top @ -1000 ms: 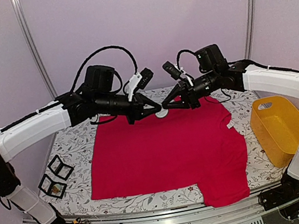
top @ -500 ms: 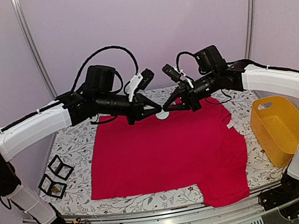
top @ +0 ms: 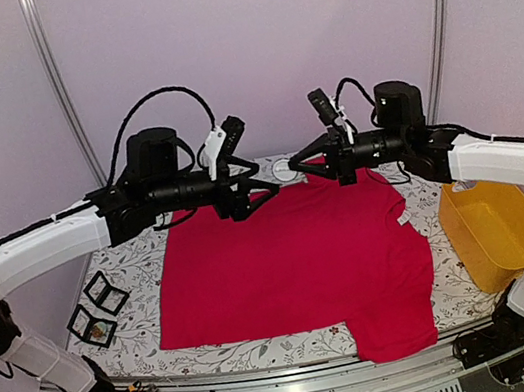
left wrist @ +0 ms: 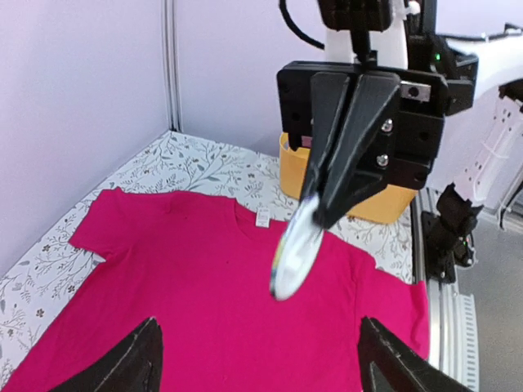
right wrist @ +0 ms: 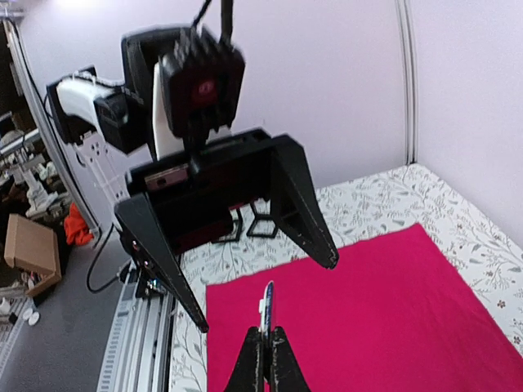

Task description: Pin the brooch onto the clothing

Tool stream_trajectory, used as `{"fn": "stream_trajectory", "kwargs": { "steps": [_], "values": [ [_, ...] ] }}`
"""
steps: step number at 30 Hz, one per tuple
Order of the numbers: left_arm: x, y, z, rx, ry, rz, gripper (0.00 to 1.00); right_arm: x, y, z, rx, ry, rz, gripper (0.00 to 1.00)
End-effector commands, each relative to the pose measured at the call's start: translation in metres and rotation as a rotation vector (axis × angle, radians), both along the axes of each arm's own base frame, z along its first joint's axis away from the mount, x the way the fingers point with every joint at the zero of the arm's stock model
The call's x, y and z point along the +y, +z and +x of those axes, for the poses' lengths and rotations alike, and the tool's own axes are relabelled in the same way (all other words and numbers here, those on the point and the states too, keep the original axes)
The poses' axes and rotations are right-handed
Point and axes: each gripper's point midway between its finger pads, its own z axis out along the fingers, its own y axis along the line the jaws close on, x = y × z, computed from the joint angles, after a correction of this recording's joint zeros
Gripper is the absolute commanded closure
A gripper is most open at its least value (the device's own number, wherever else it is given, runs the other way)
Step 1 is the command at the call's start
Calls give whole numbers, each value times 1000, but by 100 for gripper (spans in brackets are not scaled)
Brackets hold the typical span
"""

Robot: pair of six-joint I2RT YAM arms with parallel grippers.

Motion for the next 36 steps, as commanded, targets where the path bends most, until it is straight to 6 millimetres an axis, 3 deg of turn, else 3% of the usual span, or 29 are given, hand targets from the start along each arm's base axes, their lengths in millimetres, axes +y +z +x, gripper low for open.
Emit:
{"fn": "stream_trajectory", "kwargs": {
  "steps": [1, 4, 7, 14, 19, 21, 25, 32, 36],
  "values": [
    [21, 71, -11, -176, 36, -344, 17, -30, 109, -18, -186, -114, 414, 100],
    [26, 87, -23, -186, -5, -497, 18, -41, 131, -39, -229, -90, 548, 100],
    [15, 97, -28, -166, -91, -557, 20, -41, 137, -45, -241, -96, 594, 100],
    [-10, 114, -33, -140, -241, -605, 13, -30, 131, -42, -219, -69, 577, 100],
    [-21, 120, -28, -130, -265, -618, 17, -27, 125, -38, -208, -79, 563, 100],
    [-25, 120, -32, -136, -291, -609, 23, -26, 124, -37, -207, -81, 556, 100],
    [-30, 120, -27, -131, -274, -587, 55, -25, 122, -36, -208, -80, 544, 100],
    [-34, 120, -28, -140, -283, -572, 56, -22, 119, -34, -211, -83, 521, 100],
    [-39, 117, -26, -113, -292, -559, 78, -20, 119, -33, -207, -77, 513, 100]
  ]
}}
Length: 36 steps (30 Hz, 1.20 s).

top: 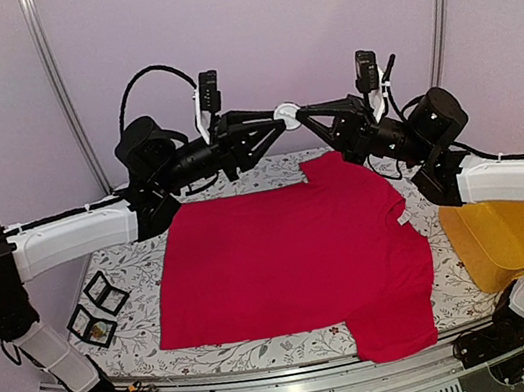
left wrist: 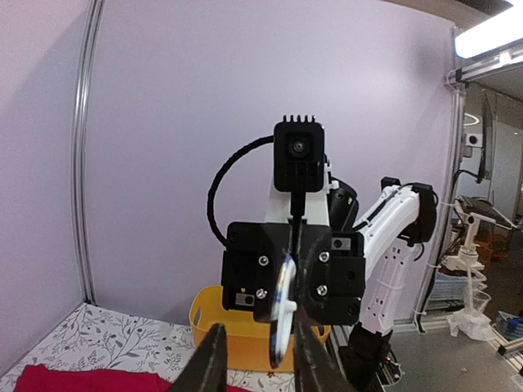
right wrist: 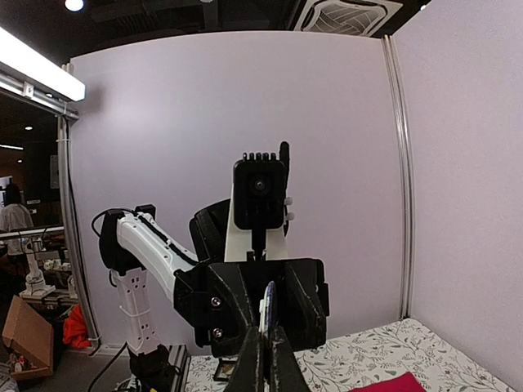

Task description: Pin the brooch onto the clothing

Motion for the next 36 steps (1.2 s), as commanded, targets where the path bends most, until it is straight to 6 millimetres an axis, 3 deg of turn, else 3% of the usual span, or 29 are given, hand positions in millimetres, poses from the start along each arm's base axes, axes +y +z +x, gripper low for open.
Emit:
{"fn": "stream_trajectory", "kwargs": {
  "steps": [1, 2, 5, 6, 8, 10, 12, 15, 18, 21, 25, 29, 36],
  "values": [
    [-9, -1, -1, 9, -29, 20, 87, 4, 6, 1, -11, 2, -2, 100],
    [-10, -3, -1, 12, -30, 26, 98, 4, 6, 2, -5, 0, -5, 100],
    [-8, -7, -3, 10, -26, 52, 100, 7, 1, 5, 12, -4, -39, 100],
    [-6, -10, -3, 12, -14, 72, 100, 8, 1, 4, 6, -3, -61, 94],
    [-2, -16, 1, 10, 45, 125, 100, 6, -1, 7, -13, -2, -137, 69],
    [4, -27, 10, 9, 128, 209, 100, -3, -4, 15, -3, -42, -228, 56],
    [11, -44, 17, 3, 199, 321, 100, -17, -12, 24, -12, -104, -324, 54],
    [21, -68, 23, -5, 264, 489, 100, -35, -24, 9, -68, -70, -459, 46],
    [26, -91, 19, 14, 249, 616, 100, -37, -40, 6, -90, -35, -618, 44],
    [25, -101, 11, 14, 211, 677, 100, -31, -58, 18, -82, -14, -702, 47],
    [22, -101, 1, 0, 173, 684, 100, -18, -65, 16, -83, 56, -692, 49],
    [18, -100, -3, -8, 154, 679, 100, 10, -82, 12, -104, 66, -710, 55],
    [15, -101, -4, -12, 134, 674, 100, 22, -91, 4, -72, 175, -664, 62]
  ]
}}
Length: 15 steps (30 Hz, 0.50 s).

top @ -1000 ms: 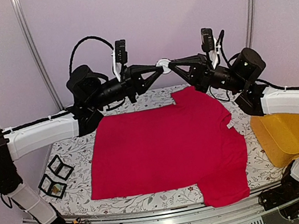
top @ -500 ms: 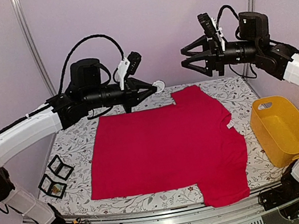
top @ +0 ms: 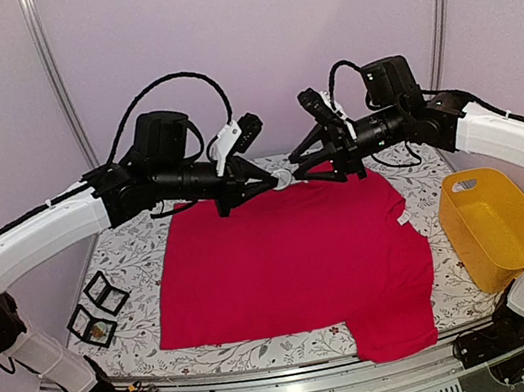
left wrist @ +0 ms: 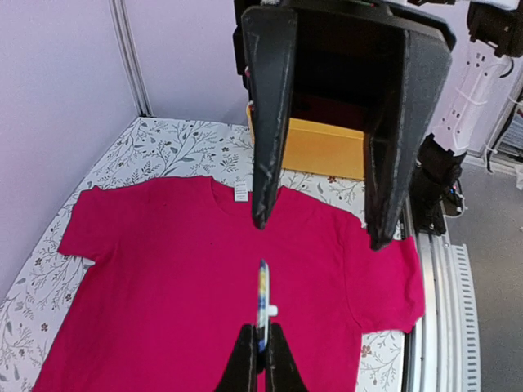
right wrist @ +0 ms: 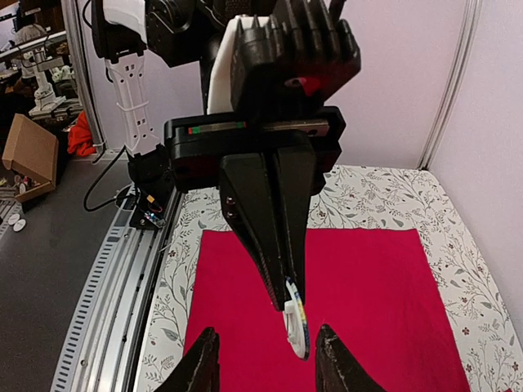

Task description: Pin the brooch onto the clothing

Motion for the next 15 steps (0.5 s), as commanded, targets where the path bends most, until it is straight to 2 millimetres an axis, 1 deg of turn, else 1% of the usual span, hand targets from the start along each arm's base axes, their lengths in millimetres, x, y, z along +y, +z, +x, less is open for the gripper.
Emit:
{"fn": "stream_trajectory", "kwargs": {
  "steps": [1, 5, 7, 8, 10, 12, 15],
  "values": [
    [-6, 8, -7, -14, -40, -8, 100, 8, -2, -3, 36, 51, 29, 63],
    [-7, 8, -9, -16, -54, -10, 100, 13, -19, 8, 69, 15, -4, 69],
    [-7, 8, -10, -16, -64, -13, 100, 14, -22, 10, 76, 7, -8, 69],
    [-8, 7, -11, -15, -71, -13, 100, 15, -22, 10, 78, 10, -6, 71],
    [-8, 6, -11, -13, -72, -11, 100, 16, -22, 10, 85, 18, 0, 79],
    [-8, 6, -11, -11, -74, -11, 100, 17, -22, 10, 91, 22, 2, 85],
    [-9, 5, -14, -9, -92, -13, 100, 17, -24, 10, 91, 17, 0, 100]
  ]
}}
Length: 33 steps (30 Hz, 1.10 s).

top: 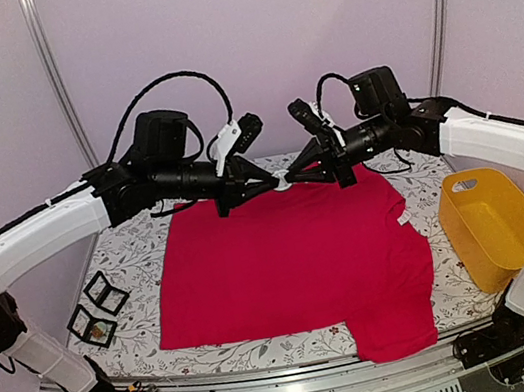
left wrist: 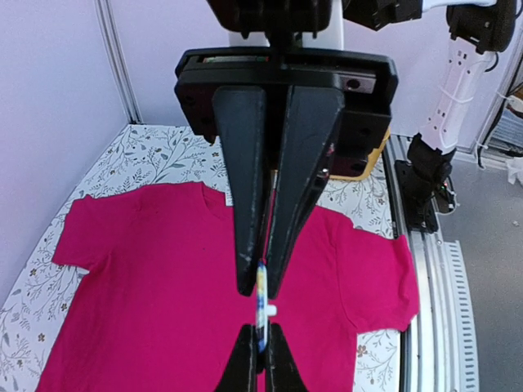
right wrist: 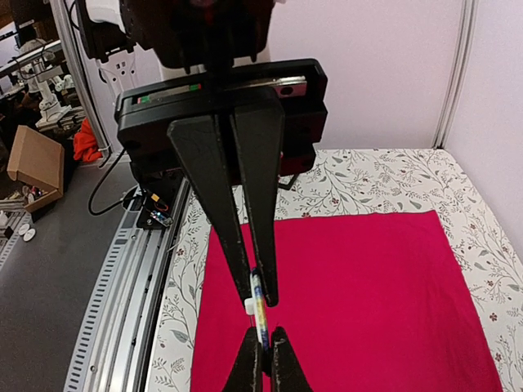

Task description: Pin the brooch onto the clothing

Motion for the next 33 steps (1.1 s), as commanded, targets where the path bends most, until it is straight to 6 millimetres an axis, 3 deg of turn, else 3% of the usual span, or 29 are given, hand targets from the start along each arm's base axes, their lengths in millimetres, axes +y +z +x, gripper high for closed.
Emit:
{"fn": "stream_trajectory", "kwargs": {
  "steps": [1, 4, 5, 7, 9, 10, 15, 19, 23, 25, 28, 29, 31, 33],
  "values": [
    [-6, 4, -9, -4, -52, -7, 100, 3, 0, -2, -1, 10, 13, 100],
    [-6, 7, -9, -7, -47, -18, 100, 2, 3, -7, 0, 35, 29, 100],
    [-5, 10, -7, -5, -36, -30, 91, 3, 6, -9, 0, 43, 41, 100],
    [-1, 19, -4, 4, -22, -83, 51, 2, 13, -14, -5, 66, 77, 100],
    [1, 29, -8, 17, -49, -153, 42, 1, 23, -21, -13, 92, 126, 100],
    [3, 28, -11, 31, -54, -179, 44, 0, 29, -24, -23, 97, 152, 100],
    [7, 47, -18, -12, -85, -280, 77, -6, 46, -34, -42, 107, 222, 100],
    [8, 48, -17, -11, -82, -271, 81, -7, 48, -34, -38, 102, 224, 100],
    [6, 46, -14, 1, -72, -261, 100, -7, 47, -34, -33, 94, 222, 100],
    [6, 47, -15, 7, -79, -266, 100, -7, 48, -34, -35, 90, 222, 100],
    [6, 49, -17, 4, -83, -274, 100, -6, 45, -31, -12, 83, 216, 67],
    [6, 49, -17, -1, -82, -273, 100, -5, 45, -31, 2, 87, 215, 62],
    [5, 47, -17, -10, -81, -268, 100, -3, 42, -29, 23, 84, 212, 61],
    [5, 46, -18, -15, -83, -264, 100, -1, 38, -26, 42, 75, 207, 66]
  ]
}}
